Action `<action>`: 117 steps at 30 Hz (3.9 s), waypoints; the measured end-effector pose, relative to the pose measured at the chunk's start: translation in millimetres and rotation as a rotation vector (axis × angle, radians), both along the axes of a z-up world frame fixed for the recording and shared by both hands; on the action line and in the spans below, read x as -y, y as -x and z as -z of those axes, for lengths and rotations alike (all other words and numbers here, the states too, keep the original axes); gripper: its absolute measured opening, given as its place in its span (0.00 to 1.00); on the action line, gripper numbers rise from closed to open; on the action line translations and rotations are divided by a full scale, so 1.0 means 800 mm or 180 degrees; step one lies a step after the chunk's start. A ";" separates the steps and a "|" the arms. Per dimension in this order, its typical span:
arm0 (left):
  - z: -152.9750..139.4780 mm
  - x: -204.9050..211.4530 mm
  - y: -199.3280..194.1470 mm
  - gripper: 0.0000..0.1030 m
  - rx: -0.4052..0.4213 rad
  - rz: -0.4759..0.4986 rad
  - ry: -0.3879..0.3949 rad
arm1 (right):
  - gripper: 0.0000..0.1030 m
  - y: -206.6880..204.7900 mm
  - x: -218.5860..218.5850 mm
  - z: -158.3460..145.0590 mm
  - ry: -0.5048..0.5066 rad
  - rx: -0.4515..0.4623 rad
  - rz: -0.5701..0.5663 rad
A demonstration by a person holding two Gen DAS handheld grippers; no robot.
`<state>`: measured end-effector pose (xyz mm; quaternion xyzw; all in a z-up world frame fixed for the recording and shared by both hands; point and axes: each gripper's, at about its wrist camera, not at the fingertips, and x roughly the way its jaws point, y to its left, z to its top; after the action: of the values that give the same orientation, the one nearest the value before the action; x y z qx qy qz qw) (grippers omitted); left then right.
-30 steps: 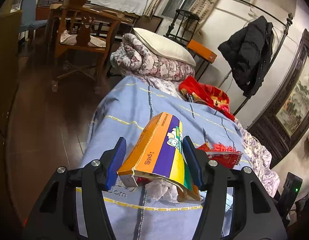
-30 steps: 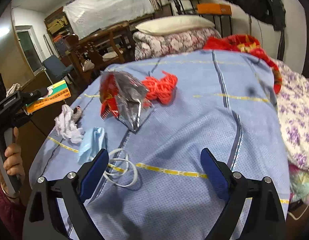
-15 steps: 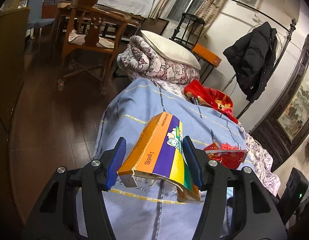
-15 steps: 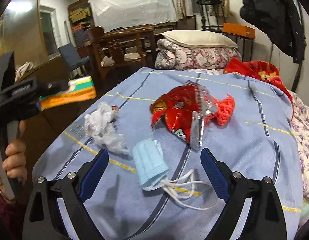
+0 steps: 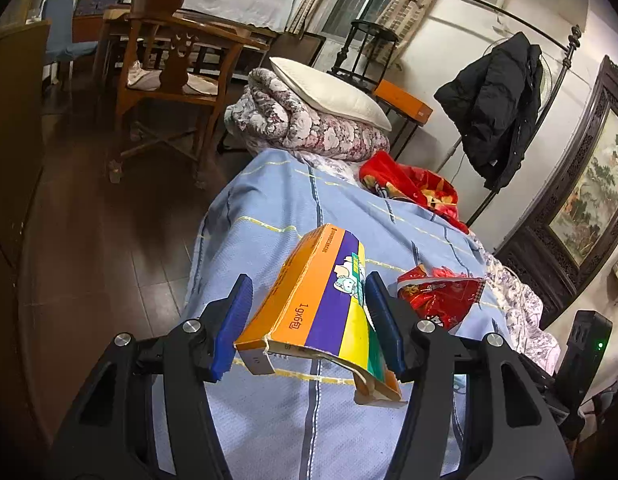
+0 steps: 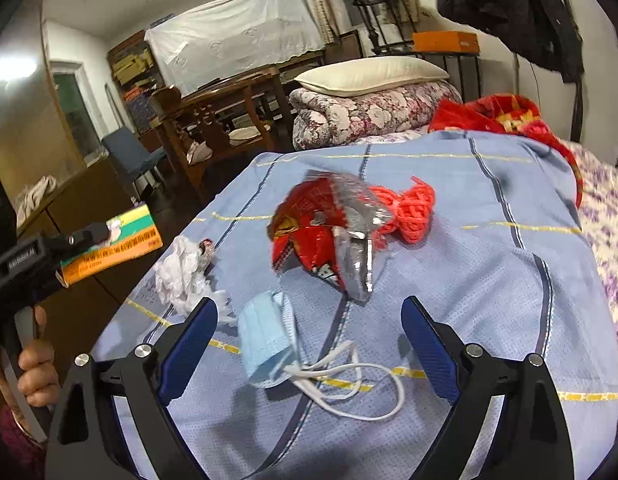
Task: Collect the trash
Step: 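Grasp the blue face mask with the right tool while the left tool holds the box, then carry the box and mask to the red wastebasket and open both tools, then move both open tools back over the bed toward the plastic bag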
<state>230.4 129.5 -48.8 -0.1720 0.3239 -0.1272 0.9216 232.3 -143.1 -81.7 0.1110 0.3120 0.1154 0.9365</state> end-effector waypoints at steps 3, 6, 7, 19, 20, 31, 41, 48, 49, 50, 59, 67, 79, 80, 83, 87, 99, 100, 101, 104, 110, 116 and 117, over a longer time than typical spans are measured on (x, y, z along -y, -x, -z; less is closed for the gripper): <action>-0.004 -0.002 0.003 0.56 0.0008 -0.0016 0.0071 | 0.89 0.005 -0.020 -0.005 0.0191 0.0050 -0.0104; -0.010 0.003 0.006 0.56 0.0051 -0.0017 0.0037 | 0.89 0.003 -0.033 -0.009 0.0362 0.0075 -0.0130; -0.011 0.005 0.007 0.56 0.0060 -0.0007 0.0016 | 0.89 0.001 -0.036 -0.009 0.0424 0.0075 -0.0132; -0.012 0.021 0.000 0.56 0.0004 0.0077 -0.0004 | 0.15 -0.007 -0.036 0.000 0.0303 -0.0147 -0.0267; -0.014 0.021 0.004 0.56 0.0007 0.0090 0.0022 | 0.15 0.000 -0.032 -0.006 0.0227 -0.0107 -0.0258; -0.051 -0.018 0.108 0.56 -0.0021 -0.0097 -0.0027 | 0.15 0.081 -0.025 -0.092 -0.0071 0.0404 -0.0512; -0.088 -0.106 0.242 0.56 0.0026 -0.0656 -0.0283 | 0.15 0.151 -0.107 -0.125 -0.0368 0.0476 -0.1219; -0.032 -0.174 0.312 0.56 -0.0269 -0.0997 -0.0327 | 0.17 0.207 -0.188 -0.119 -0.0219 0.0434 -0.1712; -0.018 -0.182 0.316 0.56 -0.0342 -0.1020 -0.0311 | 0.17 0.208 -0.195 -0.116 -0.0194 0.0414 -0.1749; -0.005 -0.189 0.318 0.56 -0.0409 -0.1035 -0.0296 | 0.17 0.210 -0.203 -0.114 -0.0167 0.0390 -0.1784; 0.127 -0.231 0.297 0.56 -0.1044 -0.1064 -0.0223 | 0.17 0.202 -0.269 -0.074 0.0009 0.0061 -0.1964; 0.211 -0.250 0.278 0.57 -0.1480 -0.1068 -0.0035 | 0.17 0.173 -0.301 -0.049 0.0073 -0.0147 -0.2010; 0.207 -0.264 0.313 0.76 -0.1549 -0.1226 -0.0260 | 0.17 0.157 -0.371 -0.022 0.0123 -0.0456 -0.2350; 0.205 -0.264 0.320 0.76 -0.1555 -0.1246 -0.0311 | 0.17 0.157 -0.378 -0.020 0.0133 -0.0482 -0.2395; 0.204 -0.265 0.347 0.77 -0.1605 -0.1296 -0.0476 | 0.17 0.158 -0.416 -0.005 0.0234 -0.0648 -0.2581; 0.207 -0.270 0.375 0.77 -0.1685 -0.1339 -0.0473 | 0.17 0.155 -0.459 0.019 0.0421 -0.0848 -0.2700; 0.207 -0.277 0.387 0.77 -0.1704 -0.1366 -0.0392 | 0.53 0.145 -0.523 0.046 0.0779 -0.0988 -0.2709; 0.207 -0.275 0.387 0.77 -0.1703 -0.1366 -0.0413 | 0.53 0.148 -0.521 0.048 0.0748 -0.0989 -0.2729; 0.207 -0.274 0.387 0.77 -0.1705 -0.1365 -0.0426 | 0.53 0.146 -0.519 0.049 0.0725 -0.0983 -0.2734; 0.206 -0.272 0.387 0.77 -0.1693 -0.1365 -0.0407 | 0.53 0.145 -0.511 0.048 0.0664 -0.0946 -0.2711; 0.189 -0.260 0.381 0.77 -0.1615 -0.1331 -0.0479 | 0.53 0.149 -0.505 0.046 0.0600 -0.0839 -0.2678; 0.152 -0.241 0.377 0.77 -0.1456 -0.1289 -0.0637 | 0.53 0.155 -0.487 0.034 0.0462 -0.0722 -0.2613; 0.144 -0.237 0.377 0.77 -0.1427 -0.1290 -0.0674 | 0.53 0.156 -0.482 0.029 0.0446 -0.0691 -0.2587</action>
<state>-70.8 319.4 -164.3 -0.1599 0.4894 0.1345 0.8467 107.4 242.6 -105.2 -0.0733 0.4343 0.4414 0.7818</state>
